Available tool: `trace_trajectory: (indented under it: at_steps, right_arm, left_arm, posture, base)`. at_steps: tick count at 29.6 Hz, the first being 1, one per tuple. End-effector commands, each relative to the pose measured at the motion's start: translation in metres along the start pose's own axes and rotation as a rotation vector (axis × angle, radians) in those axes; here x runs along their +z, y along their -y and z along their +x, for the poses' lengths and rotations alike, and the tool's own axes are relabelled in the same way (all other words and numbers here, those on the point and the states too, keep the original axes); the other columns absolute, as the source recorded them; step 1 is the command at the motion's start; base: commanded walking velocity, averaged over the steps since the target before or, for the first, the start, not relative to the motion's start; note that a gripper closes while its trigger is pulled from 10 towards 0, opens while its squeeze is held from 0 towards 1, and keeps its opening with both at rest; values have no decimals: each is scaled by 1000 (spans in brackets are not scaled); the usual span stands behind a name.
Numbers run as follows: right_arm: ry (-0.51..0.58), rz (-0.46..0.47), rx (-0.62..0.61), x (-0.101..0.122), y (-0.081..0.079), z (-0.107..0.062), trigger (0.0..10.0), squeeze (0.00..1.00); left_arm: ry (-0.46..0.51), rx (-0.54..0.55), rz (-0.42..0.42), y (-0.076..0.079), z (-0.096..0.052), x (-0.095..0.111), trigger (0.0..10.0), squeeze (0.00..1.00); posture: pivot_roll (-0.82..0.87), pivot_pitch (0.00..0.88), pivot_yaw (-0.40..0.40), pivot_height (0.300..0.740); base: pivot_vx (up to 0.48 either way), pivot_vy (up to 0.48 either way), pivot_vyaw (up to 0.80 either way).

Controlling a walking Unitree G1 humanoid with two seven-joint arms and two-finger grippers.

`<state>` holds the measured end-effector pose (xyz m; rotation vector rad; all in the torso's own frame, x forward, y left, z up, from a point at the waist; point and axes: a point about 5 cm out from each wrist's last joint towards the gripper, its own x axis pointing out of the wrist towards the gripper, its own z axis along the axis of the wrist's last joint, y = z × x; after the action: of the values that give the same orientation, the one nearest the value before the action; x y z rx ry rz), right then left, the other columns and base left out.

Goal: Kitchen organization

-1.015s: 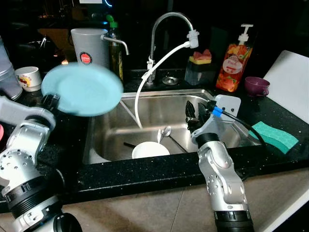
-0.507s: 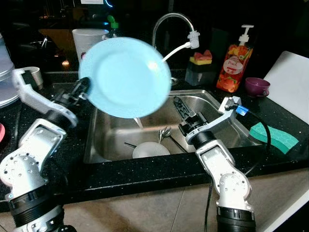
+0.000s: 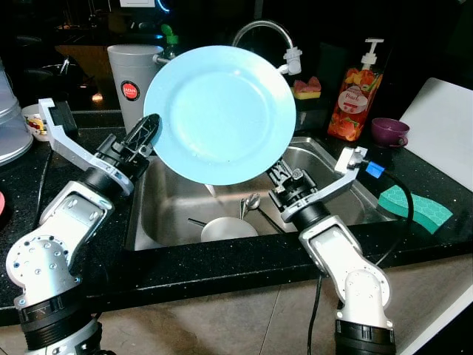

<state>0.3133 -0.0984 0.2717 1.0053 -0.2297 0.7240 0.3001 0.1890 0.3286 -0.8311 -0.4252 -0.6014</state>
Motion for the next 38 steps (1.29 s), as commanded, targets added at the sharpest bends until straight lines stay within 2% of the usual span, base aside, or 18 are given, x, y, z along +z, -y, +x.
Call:
trace_trajectory:
  at_steps: [1, 7, 9, 12, 23, 35, 36, 37, 38]
  right_arm:
    - [-2, 41, 20, -7, -3, -1, 10000, 0]
    - [-12, 39, 21, -5, -2, -3, 10000, 0]
    - [-12, 40, 22, -5, -2, -3, 10000, 0]
    - [-17, 34, 27, -6, -3, -1, 10000, 0]
    - [-21, 25, 46, -5, -6, 1, 10000, 0]
    - [-29, 19, 56, -7, -8, 2, 10000, 0]
    - [-29, 19, 56, -7, -8, 2, 4275, 0]
    - [-28, 19, 56, -7, -8, 2, 4275, 0]
    - [-26, 20, 57, -7, -8, 2, 0, 0]
  left_arm:
    - [53, 11, 7, 1, 1, 11, 10000, 0]
    - [113, 54, 28, -8, -1, 32, 10000, 0]
    - [113, 52, 26, -8, -1, 33, 10000, 0]
    - [67, 53, 32, -8, -1, 23, 10000, 0]
    - [-1, 48, 42, -8, -2, 7, 10000, 0]
    - [-77, -6, -3, 1, -1, -15, 10000, 0]
    - [-97, -5, 16, 1, -2, -19, 10000, 0]
    - [-100, -1, 22, 1, -2, -19, 10000, 0]
    - [-100, 3, 23, 0, -2, -20, 10000, 0]
  posture:
    - [157, 80, -51, 740]
    - [157, 72, -53, 740]
    - [158, 69, -53, 740]
    - [157, 63, -52, 740]
    - [151, 50, -53, 740]
    - [154, 44, -54, 740]
    - [154, 44, -54, 740]
    - [156, 47, -53, 740]
    - [156, 47, -53, 740]
  base:
    - [0, 0, 0]
    - [0, 0, 0]
    - [0, 0, 0]
    - [0, 0, 0]
    - [0, 0, 0]
    - [0, 0, 0]
    - [0, 0, 0]
    - [0, 0, 0]
    - [0, 0, 0]
